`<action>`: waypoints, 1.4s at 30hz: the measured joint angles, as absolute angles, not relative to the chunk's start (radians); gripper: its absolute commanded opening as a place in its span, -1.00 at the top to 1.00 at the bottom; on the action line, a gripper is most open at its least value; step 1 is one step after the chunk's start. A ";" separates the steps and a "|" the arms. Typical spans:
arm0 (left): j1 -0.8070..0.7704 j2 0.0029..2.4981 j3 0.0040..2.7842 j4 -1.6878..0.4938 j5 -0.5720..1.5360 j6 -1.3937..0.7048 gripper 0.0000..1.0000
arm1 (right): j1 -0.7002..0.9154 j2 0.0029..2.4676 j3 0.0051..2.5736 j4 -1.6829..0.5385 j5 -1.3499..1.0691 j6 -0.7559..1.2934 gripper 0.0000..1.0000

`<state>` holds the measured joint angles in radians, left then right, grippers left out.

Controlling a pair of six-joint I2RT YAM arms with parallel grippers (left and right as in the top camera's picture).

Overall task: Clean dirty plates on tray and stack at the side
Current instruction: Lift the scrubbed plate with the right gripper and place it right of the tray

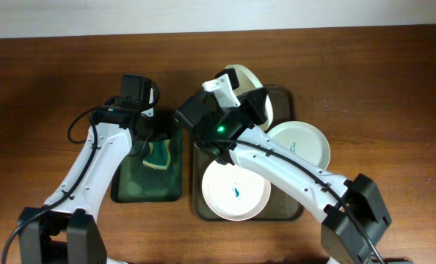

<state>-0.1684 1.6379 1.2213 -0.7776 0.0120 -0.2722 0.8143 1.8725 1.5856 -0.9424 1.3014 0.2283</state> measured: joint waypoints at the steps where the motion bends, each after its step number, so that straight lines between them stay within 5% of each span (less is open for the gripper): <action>1: -0.168 1.638 1.221 -0.778 0.012 -0.272 -0.87 | 0.817 1.872 1.586 -0.942 1.302 0.228 0.92; 17: -0.168 1.638 1.221 -0.777 0.012 -0.272 -0.89 | 0.817 1.872 1.586 -0.935 1.302 0.228 0.92; 25: -0.168 1.638 1.221 -0.777 0.012 -0.272 -0.89 | 0.706 1.862 1.586 -0.908 1.024 0.221 0.92; 30: -0.168 1.638 1.221 -0.777 0.012 -0.272 -0.95 | 0.112 1.721 1.586 -0.910 0.092 0.236 0.92; 32: -0.168 1.638 1.221 -0.778 0.012 -0.272 -0.94 | -0.324 1.725 1.586 -0.974 -0.184 0.242 0.92; 36: -0.168 1.638 1.222 -0.778 0.012 -0.272 -0.95 | -0.710 1.855 1.559 -1.037 -0.277 0.254 0.91; 40: -0.168 1.638 1.222 -0.779 0.013 -0.272 -0.95 | -0.736 1.905 1.314 -0.960 -0.265 0.254 0.92; 42: -0.168 1.638 1.222 -0.778 0.013 -0.272 -0.95 | -0.695 1.908 1.263 -0.947 -0.235 0.254 0.18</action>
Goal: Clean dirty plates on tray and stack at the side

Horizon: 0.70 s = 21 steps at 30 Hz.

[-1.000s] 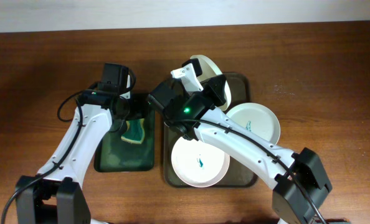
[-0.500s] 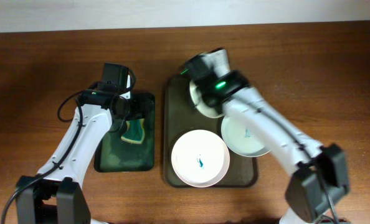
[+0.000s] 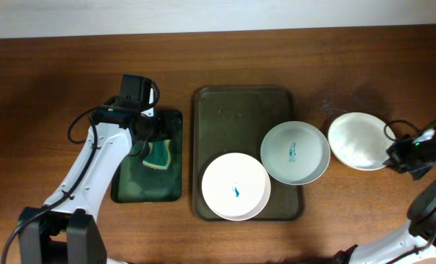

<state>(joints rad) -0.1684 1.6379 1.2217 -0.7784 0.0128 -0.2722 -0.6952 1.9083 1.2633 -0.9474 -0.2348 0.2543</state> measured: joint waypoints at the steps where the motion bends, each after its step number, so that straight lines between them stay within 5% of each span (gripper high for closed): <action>1: -0.168 1.638 1.222 -0.779 0.013 -0.272 -0.96 | -0.676 1.908 1.258 -0.945 -0.226 0.258 0.14; 6: -0.168 1.638 1.222 -0.785 0.012 -0.272 -0.96 | -0.634 1.776 1.286 -0.995 -0.285 0.212 0.11; 11: -0.168 1.638 1.222 -0.778 0.013 -0.272 -0.97 | -0.296 1.651 1.249 -0.978 -0.281 0.153 0.06; 15: -0.168 1.638 1.222 -0.778 0.013 -0.272 -0.99 | -0.179 1.696 1.132 -0.849 -0.150 0.165 0.42; 16: -0.168 1.638 1.222 -0.778 0.012 -0.272 -0.99 | -0.161 1.698 1.097 -0.834 -0.133 0.166 0.78; 21: -0.168 1.638 1.222 -0.778 0.013 -0.272 -0.99 | -0.156 1.701 1.056 -0.822 -0.145 0.178 0.92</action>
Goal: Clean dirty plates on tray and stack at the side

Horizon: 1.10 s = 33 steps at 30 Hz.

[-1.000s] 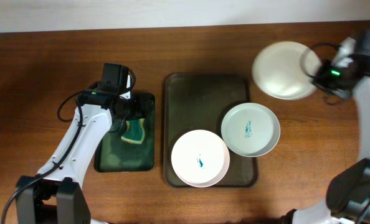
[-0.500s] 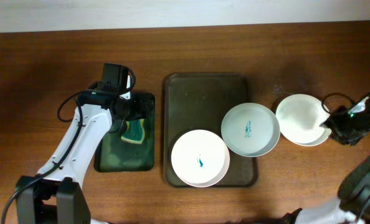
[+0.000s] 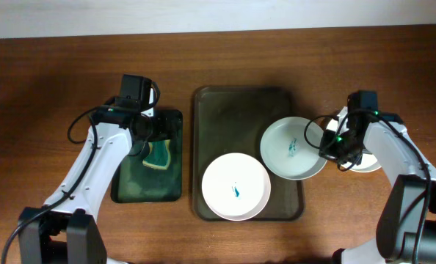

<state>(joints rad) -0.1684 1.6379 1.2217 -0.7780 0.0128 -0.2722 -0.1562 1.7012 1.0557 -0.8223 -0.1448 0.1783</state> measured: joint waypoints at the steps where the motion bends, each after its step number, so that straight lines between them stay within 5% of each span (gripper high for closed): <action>1: -0.168 1.638 1.222 -0.779 0.013 -0.272 -0.99 | -0.156 1.703 1.090 -0.822 -0.147 0.183 0.92; 9: -0.168 1.637 1.222 -0.781 0.013 -0.272 -0.99 | 0.123 1.892 1.289 -0.590 -0.140 0.293 0.92; 10: -0.168 1.638 1.222 -0.781 0.013 -0.272 -0.96 | 0.133 1.927 1.288 -0.589 -0.144 0.300 0.83; 11: -0.168 1.638 1.222 -0.781 0.013 -0.272 -0.93 | 0.133 1.937 1.288 -0.584 -0.148 0.286 0.18; 13: -0.169 1.637 1.222 -0.763 0.013 -0.272 -0.81 | 0.132 1.936 1.288 -0.598 -0.164 0.220 -0.02; 16: -0.182 1.652 1.222 -0.730 0.010 -0.267 -0.53 | 0.123 1.917 1.296 -0.662 -0.186 0.183 -0.03; 18: -0.212 1.745 1.229 -0.714 -0.027 -0.265 -0.15 | 0.090 1.822 1.348 -0.749 -0.190 0.177 -0.08; 20: -0.217 1.838 1.229 -0.714 -0.014 -0.261 0.28 | 0.076 1.749 1.374 -0.793 -0.190 0.176 -0.10; 21: -0.217 1.885 1.231 -0.713 -0.005 -0.260 0.87 | 0.075 1.719 1.378 -0.813 -0.192 0.175 -0.10; 22: -0.213 1.912 1.237 -0.710 -0.005 -0.258 1.00 | 0.075 1.714 1.379 -0.836 -0.193 0.175 -0.10; 24: -0.210 1.923 1.239 -0.695 -0.004 -0.257 1.00 | 0.075 1.715 1.379 -0.849 -0.193 0.175 -0.11; 28: -0.209 1.961 1.413 -0.938 0.012 -0.257 -0.08 | 0.075 1.715 1.379 -0.862 -0.193 0.176 -0.11; 33: -0.209 1.964 1.494 -1.059 0.020 -0.297 0.00 | 0.075 1.715 1.379 -0.876 -0.193 0.175 -0.15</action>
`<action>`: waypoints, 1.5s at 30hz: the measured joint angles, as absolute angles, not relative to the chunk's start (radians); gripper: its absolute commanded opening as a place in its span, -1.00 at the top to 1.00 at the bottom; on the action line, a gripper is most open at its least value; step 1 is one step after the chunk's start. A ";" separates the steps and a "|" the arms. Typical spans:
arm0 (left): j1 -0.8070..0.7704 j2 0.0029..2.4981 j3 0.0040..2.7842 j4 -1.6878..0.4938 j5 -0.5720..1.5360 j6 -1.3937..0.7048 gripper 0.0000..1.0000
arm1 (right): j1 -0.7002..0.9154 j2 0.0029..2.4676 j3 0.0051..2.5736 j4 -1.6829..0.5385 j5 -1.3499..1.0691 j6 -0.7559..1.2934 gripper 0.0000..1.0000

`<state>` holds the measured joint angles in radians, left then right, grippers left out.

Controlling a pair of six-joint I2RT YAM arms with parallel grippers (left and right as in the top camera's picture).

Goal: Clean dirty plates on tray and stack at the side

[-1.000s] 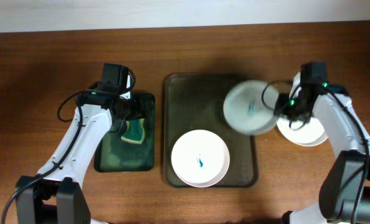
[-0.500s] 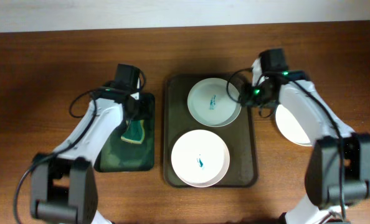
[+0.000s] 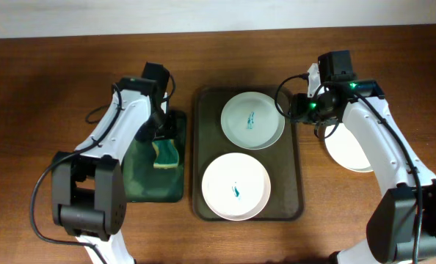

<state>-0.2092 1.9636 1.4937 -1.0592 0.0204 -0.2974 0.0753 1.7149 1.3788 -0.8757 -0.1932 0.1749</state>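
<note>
Two white plates with blue-green smears lie on the brown tray [image 3: 293, 183]: one at the back [image 3: 252, 119], one at the front [image 3: 236, 186]. My right gripper [image 3: 293, 108] is at the back plate's right rim, shut on it. A clean white plate [image 3: 346, 154] lies on the table right of the tray, partly under my right arm. My left gripper [image 3: 161, 136] hangs over the green tray [image 3: 141, 187], shut on a yellow-green sponge [image 3: 164, 152].
The green tray sits right against the brown tray's left side. Black cables trail from both arms over the table. The table's back edge runs along the top of the view.
My right gripper has moved the smeared plate from the tray's right edge to the back of the tray. My left arm has shifted right and back, with the sponge closer to the brown tray.
At first my right arm reached across the tray, holding a plate at its back near the left gripper. Then that plate lay on the table at the right. My right gripper then stood at the right-hand tray plate's rim, and now that plate is at the back.
</note>
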 measured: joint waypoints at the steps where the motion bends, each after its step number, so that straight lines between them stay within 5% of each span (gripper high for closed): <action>1: -0.209 1.964 1.455 -1.027 0.020 -0.323 0.13 | 0.075 1.715 1.379 -0.876 -0.194 0.175 -0.15; 3: -0.209 1.967 1.306 -0.870 0.030 -0.392 1.00 | 0.075 1.716 1.378 -0.876 -0.194 0.176 -0.14; 6: -0.207 1.943 1.238 -0.788 0.030 -0.426 1.00 | 0.075 1.716 1.378 -0.846 -0.183 0.176 -0.11; 11: -0.208 1.973 1.473 -1.033 0.006 -0.353 1.00 | 0.010 1.718 1.378 -0.773 -0.159 0.172 0.35; 17: -0.230 1.973 1.633 -1.061 -0.009 -0.257 1.00 | -0.019 1.846 1.378 -0.754 -0.236 0.154 0.38; 19: -0.279 1.973 1.688 -0.958 0.028 -0.249 1.00 | -0.010 1.906 1.378 -0.732 -0.272 0.154 0.38; 25: -0.464 2.064 1.702 -0.660 0.186 -0.246 1.00 | 0.089 2.045 1.378 -0.667 -0.282 0.165 0.92; 35: -0.545 2.315 1.706 -0.467 0.448 -0.403 1.00 | 0.128 2.061 1.384 -0.714 -0.313 0.181 0.92; 45: -0.464 2.333 1.901 -1.002 0.075 -0.398 1.00 | 0.154 2.066 1.385 -0.712 -0.342 0.183 0.91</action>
<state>-0.4637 2.3325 1.9011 -1.0023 0.0750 -0.3981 0.1535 2.0659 1.3849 -0.7124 -0.3424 0.1833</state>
